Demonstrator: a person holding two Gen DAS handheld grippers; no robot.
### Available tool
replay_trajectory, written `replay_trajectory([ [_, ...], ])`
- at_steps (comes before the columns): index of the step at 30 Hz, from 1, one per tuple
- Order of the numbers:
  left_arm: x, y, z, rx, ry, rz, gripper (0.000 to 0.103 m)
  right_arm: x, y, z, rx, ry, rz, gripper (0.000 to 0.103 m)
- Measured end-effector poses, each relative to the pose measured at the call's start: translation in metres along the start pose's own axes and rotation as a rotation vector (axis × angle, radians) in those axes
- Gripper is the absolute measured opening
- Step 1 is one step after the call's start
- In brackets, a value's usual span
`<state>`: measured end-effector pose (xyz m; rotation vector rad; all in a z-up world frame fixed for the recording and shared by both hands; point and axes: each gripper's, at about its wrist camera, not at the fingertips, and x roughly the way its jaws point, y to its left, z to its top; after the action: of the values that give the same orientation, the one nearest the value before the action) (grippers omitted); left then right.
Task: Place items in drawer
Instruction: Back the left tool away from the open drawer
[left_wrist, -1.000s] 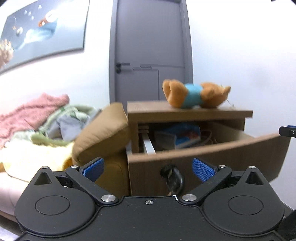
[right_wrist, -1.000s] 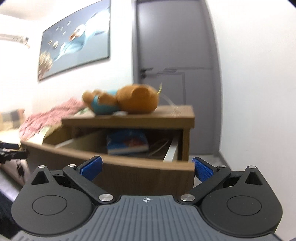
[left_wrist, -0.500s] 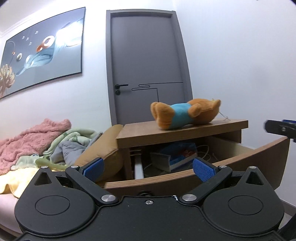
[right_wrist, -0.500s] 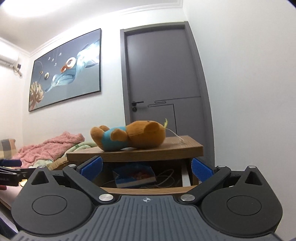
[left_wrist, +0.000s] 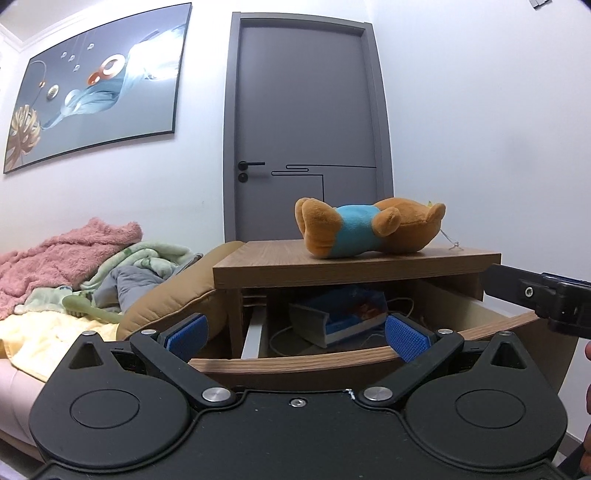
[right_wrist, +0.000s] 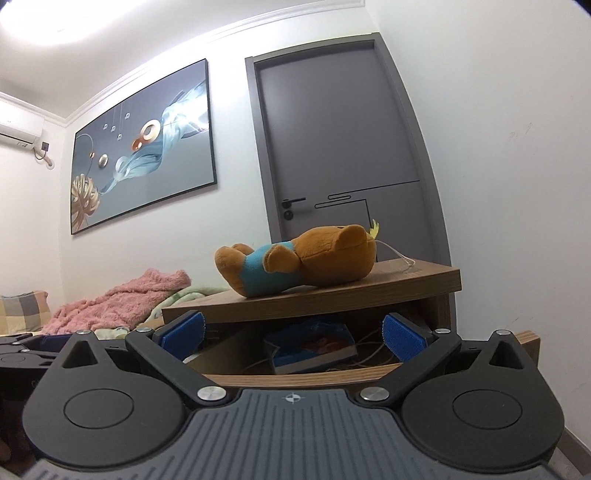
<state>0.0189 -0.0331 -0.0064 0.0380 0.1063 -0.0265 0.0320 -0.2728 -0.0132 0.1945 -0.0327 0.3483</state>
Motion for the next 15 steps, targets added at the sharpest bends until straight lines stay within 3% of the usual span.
replay_trajectory([
  [15,-0.0001,-0.0065,-0.0027,-0.005,-0.020,0.001,0.102,0.0033,0.0054,-0.0051,-0.010,-0.007,-0.015,0.103],
])
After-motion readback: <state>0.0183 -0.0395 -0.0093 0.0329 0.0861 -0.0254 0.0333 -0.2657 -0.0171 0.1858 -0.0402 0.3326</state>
